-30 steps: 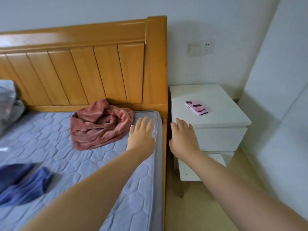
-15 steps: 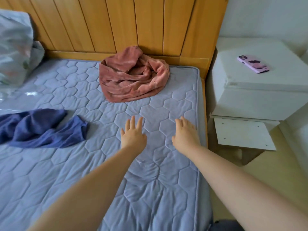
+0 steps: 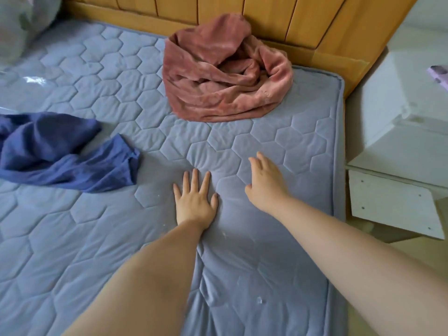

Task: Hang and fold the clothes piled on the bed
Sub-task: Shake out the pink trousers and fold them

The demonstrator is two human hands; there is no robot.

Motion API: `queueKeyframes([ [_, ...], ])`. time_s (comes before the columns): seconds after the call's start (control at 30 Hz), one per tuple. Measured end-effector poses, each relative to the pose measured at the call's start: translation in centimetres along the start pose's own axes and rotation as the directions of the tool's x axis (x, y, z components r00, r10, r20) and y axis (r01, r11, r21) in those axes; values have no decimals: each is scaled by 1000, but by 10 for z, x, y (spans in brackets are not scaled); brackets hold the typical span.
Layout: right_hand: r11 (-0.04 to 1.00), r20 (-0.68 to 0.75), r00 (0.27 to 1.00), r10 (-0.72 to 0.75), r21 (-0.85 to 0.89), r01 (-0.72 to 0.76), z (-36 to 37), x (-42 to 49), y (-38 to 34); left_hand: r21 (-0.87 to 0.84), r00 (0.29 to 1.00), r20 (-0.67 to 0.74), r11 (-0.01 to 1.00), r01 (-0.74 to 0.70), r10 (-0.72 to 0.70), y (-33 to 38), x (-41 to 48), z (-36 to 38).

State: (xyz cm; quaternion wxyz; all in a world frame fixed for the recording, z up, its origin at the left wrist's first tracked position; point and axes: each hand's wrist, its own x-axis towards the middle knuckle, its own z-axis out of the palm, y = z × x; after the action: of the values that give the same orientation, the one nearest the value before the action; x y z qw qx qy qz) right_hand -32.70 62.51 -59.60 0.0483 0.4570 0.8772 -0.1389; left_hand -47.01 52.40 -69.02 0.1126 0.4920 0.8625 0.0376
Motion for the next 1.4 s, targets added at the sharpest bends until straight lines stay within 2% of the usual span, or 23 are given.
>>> queueKeyframes([
  [0.17, 993, -60, 996, -59, -105, 52, 8, 60, -6, -83, 996, -83, 996, -43, 36, -7, 10, 10],
  [0.37, 986, -304, 951, -59, -168, 7, 7, 136, -14, -111, 989, -139, 992, -61, 46, -8, 16, 16],
  [0.43, 980, -335, 941, -47, -196, -21, 4, 157, -19, -116, 987, -151, 991, -64, 46, -8, 16, 19],
  [0.57, 970, -292, 956, 6, -232, -77, -5, 192, -30, -126, 984, -170, 990, -68, 46, -9, 17, 20],
  [0.73, 943, -241, 969, -57, -330, -26, 3, 207, -27, -115, 983, -177, 991, -72, 51, -10, 17, 22],
  [0.8, 964, -277, 959, -55, -264, -21, 9, 194, -29, -105, 983, -178, 992, -71, 52, -10, 17, 22],
  [0.93, 998, -312, 950, 16, 67, 5, 11, 147, -36, -122, 982, -181, 990, -72, 50, -11, 17, 20],
  [1.0, 996, -361, 931, -47, 59, 73, 29, 112, -37, -150, 981, -192, 986, -70, 40, -10, 17, 18],
  [1.07, 979, -462, 881, -108, 105, 175, 48, 76, -37, -172, 978, -207, 983, -69, 33, -10, 16, 16],
  [1.1, 971, -553, 826, -108, 120, 206, 54, 67, -35, -184, 977, -210, 981, -67, 27, -10, 15, 16],
  [1.13, 968, -625, 775, -99, 118, 220, 56, 64, -33, -202, 979, -205, 978, -60, 18, -10, 15, 15],
  [1.17, 970, -647, 759, -72, 132, 204, 54, 68, -32, -220, 980, -198, 974, -55, 11, -10, 15, 16],
  [1.23, 980, -563, 826, -23, 151, 131, 44, 82, -30, -236, 980, -201, 970, -54, 6, -10, 14, 16],
  [1.3, 989, -327, 945, -3, 137, 51, 37, 95, -29, -240, 976, -217, 969, -55, 2, -9, 14, 17],
  [1.33, 992, -193, 981, -1, 124, 26, 35, 99, -28, -246, 975, -223, 968, -55, -1, -9, 14, 17],
  [1.37, 993, -100, 995, 9, 121, 3, 36, 100, -26, -254, 974, -228, 966, -55, -5, -10, 13, 17],
  [1.4, 991, -75, 997, 21, 134, -11, 38, 98, -26, -267, 972, -235, 962, -60, -5, -11, 14, 17],
])
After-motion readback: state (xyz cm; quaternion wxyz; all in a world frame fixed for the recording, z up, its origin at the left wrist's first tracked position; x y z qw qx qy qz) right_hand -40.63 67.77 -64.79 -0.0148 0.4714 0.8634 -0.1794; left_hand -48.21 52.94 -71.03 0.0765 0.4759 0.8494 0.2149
